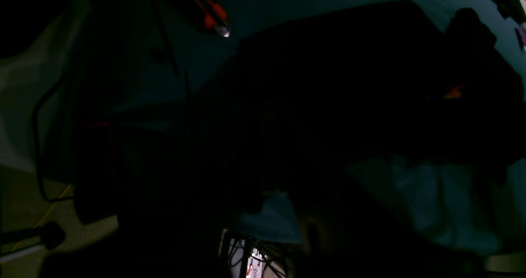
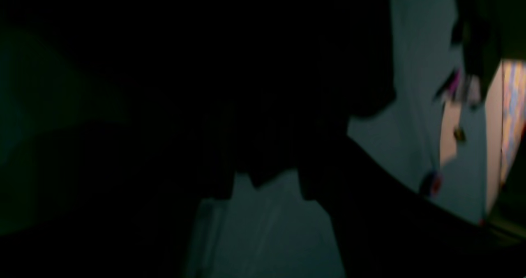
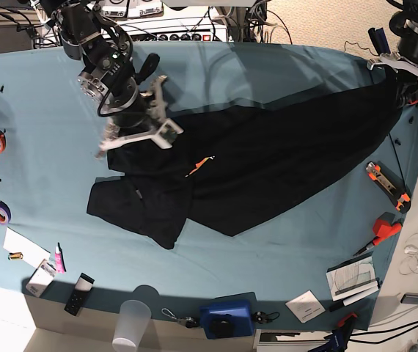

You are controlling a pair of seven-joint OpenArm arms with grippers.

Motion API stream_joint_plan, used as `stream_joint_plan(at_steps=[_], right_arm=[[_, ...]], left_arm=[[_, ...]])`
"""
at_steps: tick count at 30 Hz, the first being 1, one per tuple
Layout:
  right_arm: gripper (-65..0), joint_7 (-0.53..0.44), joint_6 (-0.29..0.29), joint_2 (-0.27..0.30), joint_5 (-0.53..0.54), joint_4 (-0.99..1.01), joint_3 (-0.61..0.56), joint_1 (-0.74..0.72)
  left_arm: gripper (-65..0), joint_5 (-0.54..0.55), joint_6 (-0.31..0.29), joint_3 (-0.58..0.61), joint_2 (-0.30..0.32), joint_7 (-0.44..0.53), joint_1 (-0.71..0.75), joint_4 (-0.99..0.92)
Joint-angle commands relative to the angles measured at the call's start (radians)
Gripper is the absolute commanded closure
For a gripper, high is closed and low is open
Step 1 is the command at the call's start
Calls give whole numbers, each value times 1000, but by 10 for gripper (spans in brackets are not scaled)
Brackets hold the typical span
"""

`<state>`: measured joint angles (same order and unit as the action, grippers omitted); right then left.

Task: Layout the t-shirt on the table in an organized manner, then fold the t-shirt properly
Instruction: 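Lower the right gripper onto the shirt's bunched section and grasp it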

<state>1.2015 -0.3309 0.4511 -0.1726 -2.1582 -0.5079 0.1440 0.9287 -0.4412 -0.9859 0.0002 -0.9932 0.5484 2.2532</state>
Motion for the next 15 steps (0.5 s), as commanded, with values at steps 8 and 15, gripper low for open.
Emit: stream_joint_plan(at_steps=[8, 15], right_arm=[[-258, -31, 61, 9, 60, 29, 6, -11], [-262, -127, 46, 8, 75, 177, 5, -29]], left_arm=[[0, 22, -3, -5, 8, 25, 5, 18], [0, 22, -3, -5, 8, 34, 6, 18]])
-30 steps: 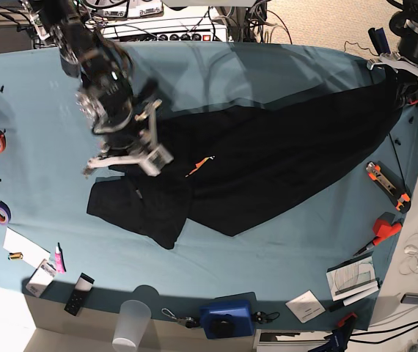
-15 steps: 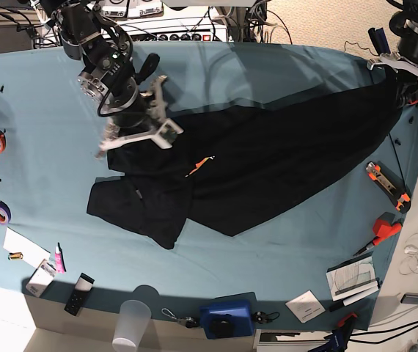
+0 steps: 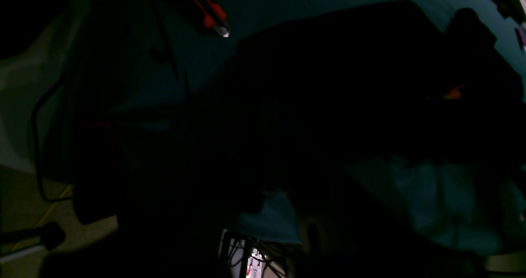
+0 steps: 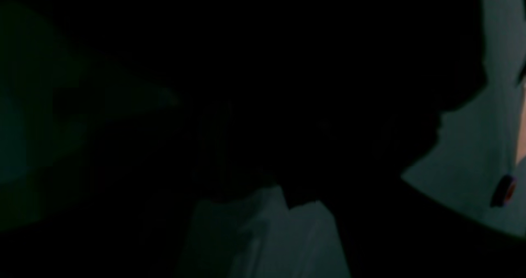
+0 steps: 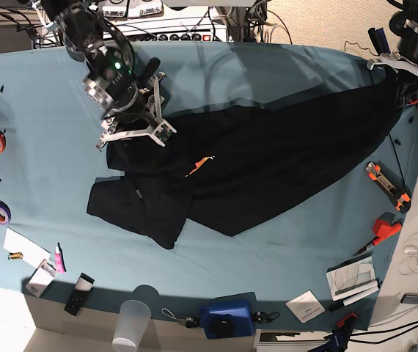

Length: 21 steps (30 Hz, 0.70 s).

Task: Layout the t-shirt on the table in an organized manner, then fold the t-shirt properly
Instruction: 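Lower the right gripper onto the shirt's bunched section and grasp it, then drag the grasped fabric with the right gripper to spread the shirt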

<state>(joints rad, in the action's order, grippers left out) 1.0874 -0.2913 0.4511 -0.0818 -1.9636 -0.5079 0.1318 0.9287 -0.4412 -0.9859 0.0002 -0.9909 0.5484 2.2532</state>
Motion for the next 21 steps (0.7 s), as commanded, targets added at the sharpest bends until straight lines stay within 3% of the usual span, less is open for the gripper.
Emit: stream_joint_plan(at_steps=[1, 4, 12, 20, 21], right_arm=[[-262, -47, 22, 8, -22, -2, 5, -19], [-262, -114, 46, 8, -23, 26, 5, -27], [-261, -117, 130, 8, -31, 56, 5, -105], [-256, -128, 132, 5, -31, 249, 5, -188], [-225, -135, 132, 5, -31, 275, 5, -195]], left_arm=[[0, 22, -3, -5, 8, 36, 5, 18], [0, 22, -3, -5, 8, 50, 5, 18], [0, 22, -3, -5, 8, 49, 5, 18], [0, 22, -3, -5, 8, 49, 5, 18], [0, 22, -3, -5, 8, 49, 5, 18]])
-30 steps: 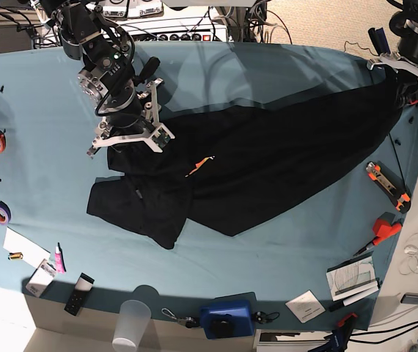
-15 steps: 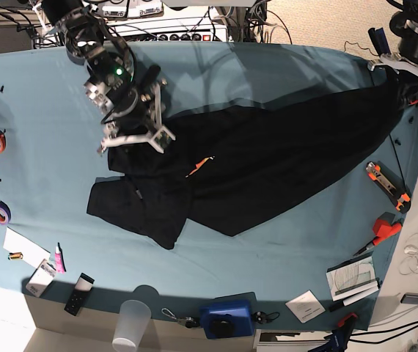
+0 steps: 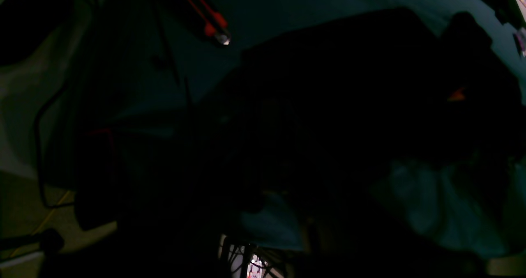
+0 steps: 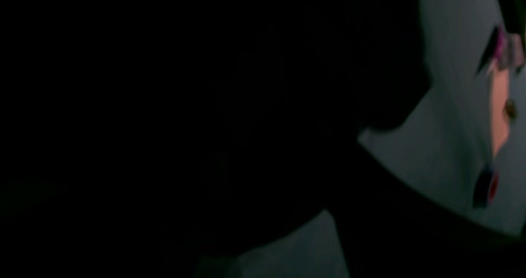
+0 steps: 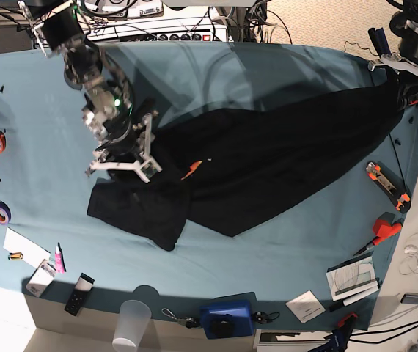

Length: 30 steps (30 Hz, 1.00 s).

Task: Layout the t-shirt on the table in an organized manner, then fold the t-shirt properly
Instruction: 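Drag the grasped fabric with the right gripper to spread the shirt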

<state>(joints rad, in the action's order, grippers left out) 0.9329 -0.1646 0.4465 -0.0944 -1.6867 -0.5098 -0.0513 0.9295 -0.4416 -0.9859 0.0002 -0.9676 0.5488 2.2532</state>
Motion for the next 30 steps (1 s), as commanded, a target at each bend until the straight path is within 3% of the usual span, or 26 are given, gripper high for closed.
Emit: stream_joint_plan(at_steps=[1, 3, 7, 12, 18, 21, 26, 30], right_arm=[[-166, 23, 6, 11, -22, 11, 7, -16], [-13, 60, 26, 10, -66, 6, 7, -17], [0, 88, 89, 20, -221, -74, 8, -18], [0, 85, 132, 33, -224, -283, 52, -18], [0, 139, 130, 33, -133, -454, 220, -12], [0, 139, 131, 33, -120, -468, 328, 19], [0, 148, 102, 31, 1, -476, 541, 93], [0, 163, 56, 27, 137, -566, 734, 212]], left_arm=[[0, 21, -3, -5, 8, 26, 5, 18], [0, 21, -3, -5, 8, 26, 5, 18], [0, 21, -3, -5, 8, 26, 5, 18], [0, 21, -3, -5, 8, 24, 5, 18], [0, 21, -3, -5, 8, 21, 5, 18], [0, 11, -4, -6, 8, 5, 6, 18], [0, -8, -3, -13, 8, -21, 9, 18], [0, 98, -5, -82, 8, -68, 43, 18]])
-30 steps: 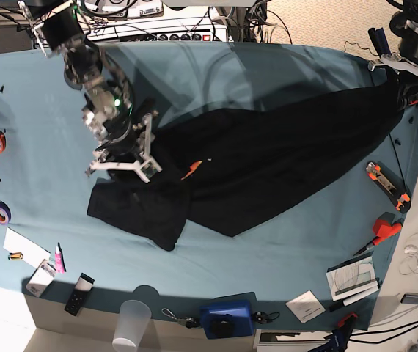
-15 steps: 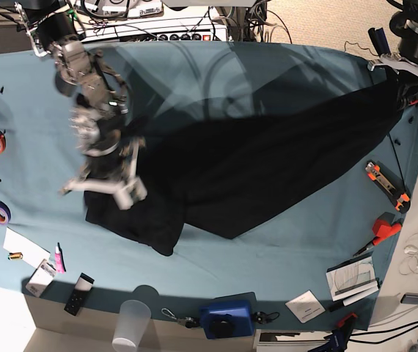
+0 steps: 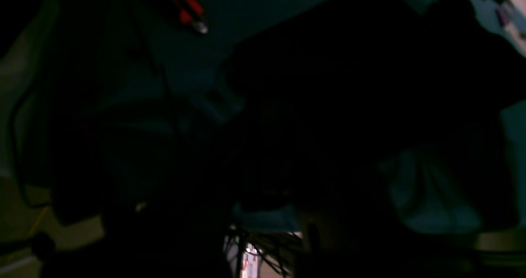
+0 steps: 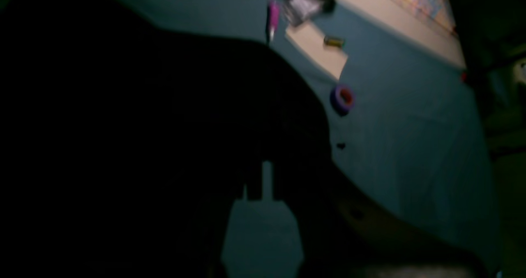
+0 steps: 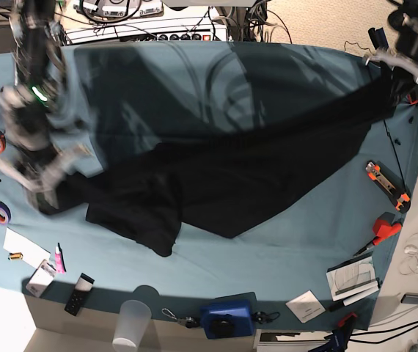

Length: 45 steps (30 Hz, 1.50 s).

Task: Layout the t-shirt on the table in an organized manner, then fold the t-shirt properly
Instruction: 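Drag the grasped fabric with the right gripper to spread the shirt, then lift the shirt with both grippers and lay it flat on the table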

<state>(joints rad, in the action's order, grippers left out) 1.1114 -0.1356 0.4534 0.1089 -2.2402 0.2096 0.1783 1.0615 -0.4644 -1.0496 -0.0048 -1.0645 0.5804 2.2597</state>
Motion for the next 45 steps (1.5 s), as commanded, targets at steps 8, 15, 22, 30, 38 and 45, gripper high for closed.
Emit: stream_joint_plan(at_steps=[8, 15, 22, 30, 38, 45], right_arm=[[0, -97, -103, -78, 185, -116, 292, 151], [0, -136, -137, -112, 259, -116, 307, -1], [0, -187, -185, -105, 322, 104, 307, -266], [0, -185, -268, -105, 367, 508, 270, -634], [0, -141, -268, -107, 464, 518, 243, -835], [0, -120, -268, -113, 502, 393, 244, -896]], left_arm=[[0, 276, -87, -251, 25, 10, 37, 12], [0, 149, -86, -53, 116, 56, -120, 11], [0, -370, 134, 277, 201, 323, -356, 3], [0, -647, 261, 537, 223, 438, -614, -219], [0, -612, 282, 536, 224, 406, -774, -208], [0, -523, 287, 440, 217, 307, -774, -8]])
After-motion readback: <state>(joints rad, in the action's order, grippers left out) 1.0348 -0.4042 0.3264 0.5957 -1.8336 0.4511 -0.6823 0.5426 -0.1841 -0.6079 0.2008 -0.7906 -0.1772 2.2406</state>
